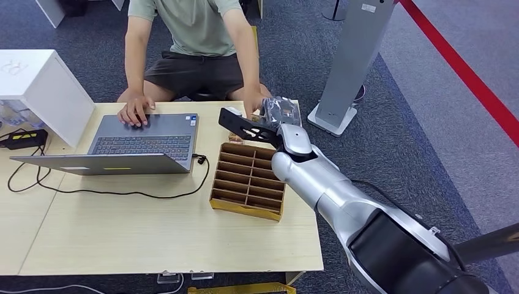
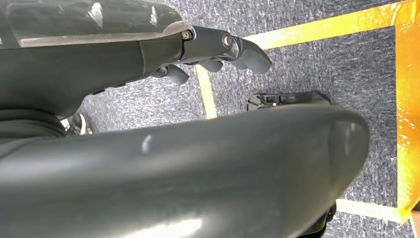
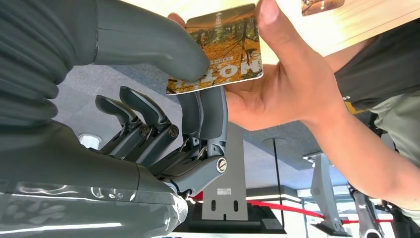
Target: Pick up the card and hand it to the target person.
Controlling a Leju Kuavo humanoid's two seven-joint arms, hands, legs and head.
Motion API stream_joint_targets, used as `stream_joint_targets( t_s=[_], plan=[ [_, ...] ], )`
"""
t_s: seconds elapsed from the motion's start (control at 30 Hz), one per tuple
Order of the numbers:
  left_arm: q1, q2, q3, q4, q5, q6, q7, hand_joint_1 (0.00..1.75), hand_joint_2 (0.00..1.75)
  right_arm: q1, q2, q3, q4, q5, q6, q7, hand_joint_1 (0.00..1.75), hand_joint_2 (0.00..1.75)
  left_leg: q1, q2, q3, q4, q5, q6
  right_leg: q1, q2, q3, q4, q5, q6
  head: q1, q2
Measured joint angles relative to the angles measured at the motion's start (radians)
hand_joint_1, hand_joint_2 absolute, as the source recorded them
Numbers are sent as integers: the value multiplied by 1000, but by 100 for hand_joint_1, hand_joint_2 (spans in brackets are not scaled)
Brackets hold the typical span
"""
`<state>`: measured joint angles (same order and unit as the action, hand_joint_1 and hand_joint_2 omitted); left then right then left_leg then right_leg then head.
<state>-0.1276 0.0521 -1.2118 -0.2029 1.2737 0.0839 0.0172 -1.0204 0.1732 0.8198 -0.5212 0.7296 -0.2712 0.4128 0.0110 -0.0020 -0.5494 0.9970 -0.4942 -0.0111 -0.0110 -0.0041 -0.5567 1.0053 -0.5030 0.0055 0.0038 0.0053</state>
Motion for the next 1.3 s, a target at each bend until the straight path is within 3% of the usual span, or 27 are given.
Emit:
stream_joint_targets(
  t_s=[0.13,0.27,0.6,0.9,1.1,1.3],
  plan=[
    [0,-1,-1,0,1,0,0,0,0,-8,0,0,12,3,-27,-10,175,175,0,0,0,0,0,0,0,0,0,0,0,0,0,0],
    [-1,-2,-10,0,0,0,0,0,0,-17,0,0,22,4,-40,-15,0,175,0,0,0,0,0,0,0,0,0,0,0,0,0,0],
    [-3,-3,-24,0,-9,0,0,0,0,-23,0,0,29,3,-49,-26,0,175,0,0,0,0,0,0,0,0,0,0,0,0,0,0],
    [-3,-3,-25,0,7,0,0,0,0,-21,-9,-7,-19,-30,-126,-84,0,175,0,0,1,0,0,0,0,0,0,0,0,0,0,0],
    [6,-3,-25,0,34,3,-14,0,0,26,-55,-49,-196,-133,-134,-136,0,175,0,0,1,0,0,0,0,0,0,0,0,0,0,0],
    [16,-1,-24,0,63,3,-23,0,0,165,-140,-116,-465,-311,-133,-234,0,175,0,0,2,0,0,0,0,0,0,-1,0,0,1,0]
  ],
)
